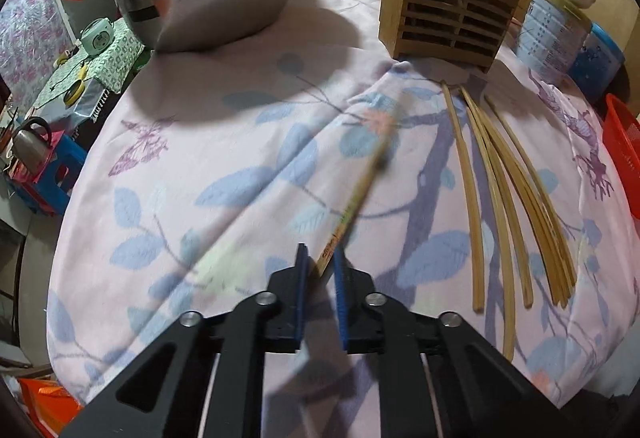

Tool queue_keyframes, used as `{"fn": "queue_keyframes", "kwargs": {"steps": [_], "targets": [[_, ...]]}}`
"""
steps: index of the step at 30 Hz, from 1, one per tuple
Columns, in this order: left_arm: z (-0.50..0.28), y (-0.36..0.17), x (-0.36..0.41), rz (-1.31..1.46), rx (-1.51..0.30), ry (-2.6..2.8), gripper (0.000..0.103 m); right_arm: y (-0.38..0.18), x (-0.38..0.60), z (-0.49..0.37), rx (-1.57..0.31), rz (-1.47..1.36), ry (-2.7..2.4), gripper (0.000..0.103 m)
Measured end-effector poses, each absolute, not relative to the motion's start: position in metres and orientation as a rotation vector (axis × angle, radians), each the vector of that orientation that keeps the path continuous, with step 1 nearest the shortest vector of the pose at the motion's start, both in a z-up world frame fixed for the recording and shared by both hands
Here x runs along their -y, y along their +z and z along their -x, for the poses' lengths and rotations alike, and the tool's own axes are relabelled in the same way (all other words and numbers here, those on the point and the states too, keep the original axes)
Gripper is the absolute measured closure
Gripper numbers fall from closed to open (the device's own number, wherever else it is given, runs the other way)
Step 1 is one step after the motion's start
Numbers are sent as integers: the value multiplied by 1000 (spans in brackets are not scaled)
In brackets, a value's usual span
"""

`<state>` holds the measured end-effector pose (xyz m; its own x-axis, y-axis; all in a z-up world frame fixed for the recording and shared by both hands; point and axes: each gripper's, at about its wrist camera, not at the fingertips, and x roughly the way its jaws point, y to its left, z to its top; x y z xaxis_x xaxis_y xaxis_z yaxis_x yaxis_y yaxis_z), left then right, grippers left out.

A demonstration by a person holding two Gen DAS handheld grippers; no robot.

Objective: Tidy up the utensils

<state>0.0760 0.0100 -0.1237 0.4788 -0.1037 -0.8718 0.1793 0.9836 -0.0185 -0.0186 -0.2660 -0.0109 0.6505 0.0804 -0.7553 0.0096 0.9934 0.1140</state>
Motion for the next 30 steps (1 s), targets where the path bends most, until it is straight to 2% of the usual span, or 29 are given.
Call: {"fn": "queue_keyframes", "kwargs": {"steps": [11,14,19,25,27,30], "targets": [[-77,-124,-10,-43,-1062,-162,92,-13,279,21,-869,-148,42,7],[-78,-124,-5,-68,-1052,-160,96,-10,291,25,-836,-148,8,12],[-73,-117,-7,-57,-1059,-165,97,-22,312,19,-826,-218,26,31],[-60,-101,-32,-61,-1052,-118,97,-62,274,11,-877,2,116,49],[-58,-100,-42,-54,-1060,-94,97,-77,261,8,-902,18,164,60],[-55,-98,-52,-57,-1070,-71,97,-90,246,8,-903,18,214,65]]}}
